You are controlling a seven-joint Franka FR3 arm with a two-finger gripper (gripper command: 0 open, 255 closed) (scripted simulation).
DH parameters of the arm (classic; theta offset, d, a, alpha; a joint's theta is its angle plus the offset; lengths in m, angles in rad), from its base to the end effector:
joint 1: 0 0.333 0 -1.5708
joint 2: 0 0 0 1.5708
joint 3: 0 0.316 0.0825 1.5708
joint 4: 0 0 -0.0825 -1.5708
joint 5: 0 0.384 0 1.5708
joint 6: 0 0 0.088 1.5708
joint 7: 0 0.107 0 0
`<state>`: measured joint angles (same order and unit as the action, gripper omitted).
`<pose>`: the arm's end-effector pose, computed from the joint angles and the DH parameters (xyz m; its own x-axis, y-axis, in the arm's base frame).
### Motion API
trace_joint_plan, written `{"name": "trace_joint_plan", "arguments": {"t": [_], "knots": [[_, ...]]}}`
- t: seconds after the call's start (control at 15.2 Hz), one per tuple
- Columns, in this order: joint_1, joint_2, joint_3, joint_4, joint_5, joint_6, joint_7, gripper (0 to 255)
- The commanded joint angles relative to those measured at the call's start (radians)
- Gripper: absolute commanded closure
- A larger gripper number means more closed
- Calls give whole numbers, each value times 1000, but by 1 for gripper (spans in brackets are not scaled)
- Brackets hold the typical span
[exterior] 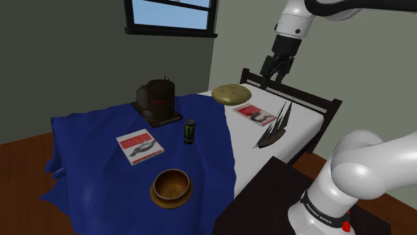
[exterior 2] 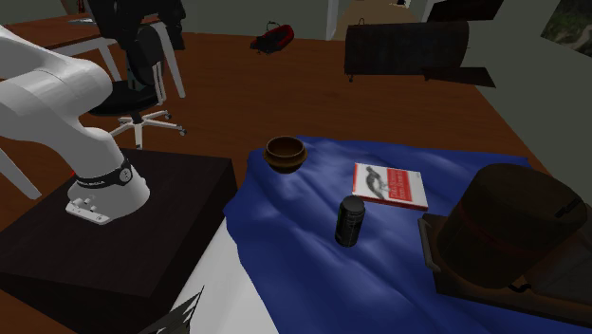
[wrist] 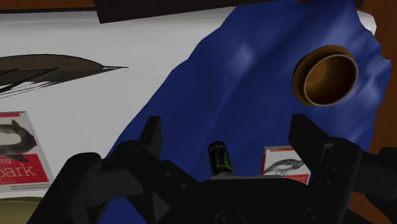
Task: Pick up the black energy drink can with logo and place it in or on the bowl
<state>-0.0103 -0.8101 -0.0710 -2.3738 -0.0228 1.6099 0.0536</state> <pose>0.3031 -0.0337 0.5922 0.9925 -0.1140 0.0433 -0.1127 -0.9931 -0.0310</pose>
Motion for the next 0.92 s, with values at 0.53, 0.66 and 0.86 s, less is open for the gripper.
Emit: {"name": "trace_joint_plan", "arguments": {"t": [0.53, 0.66, 0.86], "knots": [[19, 244, -1, -17, 5, 255, -5, 0], [23, 314, -1, -8, 8, 313, -7, 0], [30, 423, -1, 18, 12, 394, -11, 0]]}}
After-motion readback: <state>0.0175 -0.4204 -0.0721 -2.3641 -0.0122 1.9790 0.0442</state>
